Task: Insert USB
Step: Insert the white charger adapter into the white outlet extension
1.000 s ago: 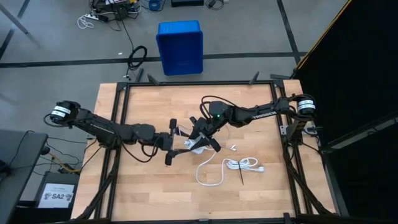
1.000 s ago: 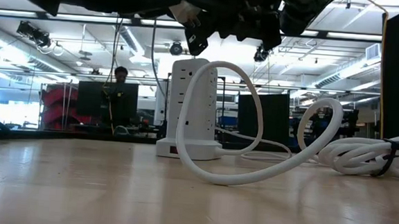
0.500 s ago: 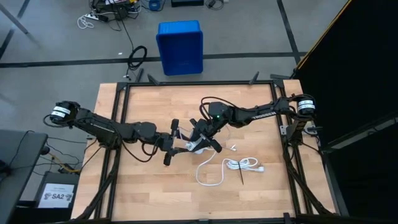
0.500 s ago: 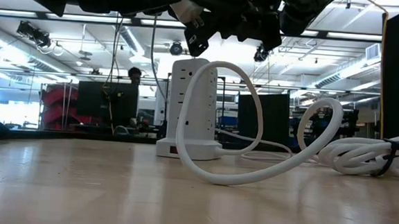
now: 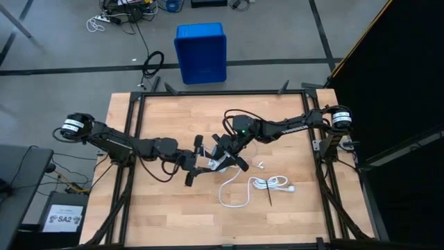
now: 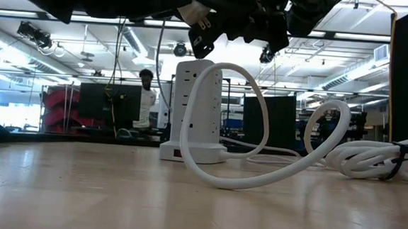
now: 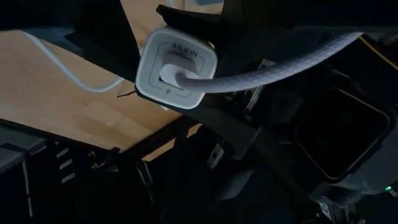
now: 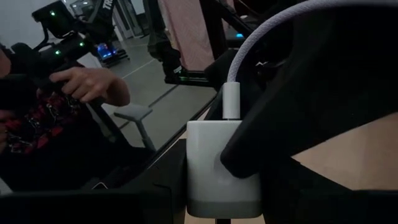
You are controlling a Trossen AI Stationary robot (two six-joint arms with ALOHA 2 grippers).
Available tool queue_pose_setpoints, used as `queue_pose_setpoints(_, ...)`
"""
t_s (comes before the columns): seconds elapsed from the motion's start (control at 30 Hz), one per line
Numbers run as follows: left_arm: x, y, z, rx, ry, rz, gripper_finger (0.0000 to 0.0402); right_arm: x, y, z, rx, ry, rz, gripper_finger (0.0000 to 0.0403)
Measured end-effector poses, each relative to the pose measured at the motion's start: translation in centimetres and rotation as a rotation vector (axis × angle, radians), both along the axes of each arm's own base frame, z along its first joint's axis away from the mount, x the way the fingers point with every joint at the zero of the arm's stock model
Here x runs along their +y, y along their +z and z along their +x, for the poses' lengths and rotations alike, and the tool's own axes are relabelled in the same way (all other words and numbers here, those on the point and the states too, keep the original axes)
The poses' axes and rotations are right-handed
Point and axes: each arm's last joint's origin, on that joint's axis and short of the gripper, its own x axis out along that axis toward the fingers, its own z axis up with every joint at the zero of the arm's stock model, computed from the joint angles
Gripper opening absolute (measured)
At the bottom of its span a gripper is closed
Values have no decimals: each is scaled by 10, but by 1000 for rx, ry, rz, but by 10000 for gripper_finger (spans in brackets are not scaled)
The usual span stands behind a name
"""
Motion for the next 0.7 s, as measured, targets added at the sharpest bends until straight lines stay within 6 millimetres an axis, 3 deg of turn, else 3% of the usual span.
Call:
queue_pose_setpoints(0.2,0,1,2,0,-9,28,136,1,-1,-1,21,12,9,113)
queue_pose_setpoints(0.47,-1,1,1,0,20,60,136,-1,-1,-1,30,3,16,116)
queue_pose_setpoints(0.7,-12,3,-2,-9,138,140,124,-1,1,0,34,1,40,265)
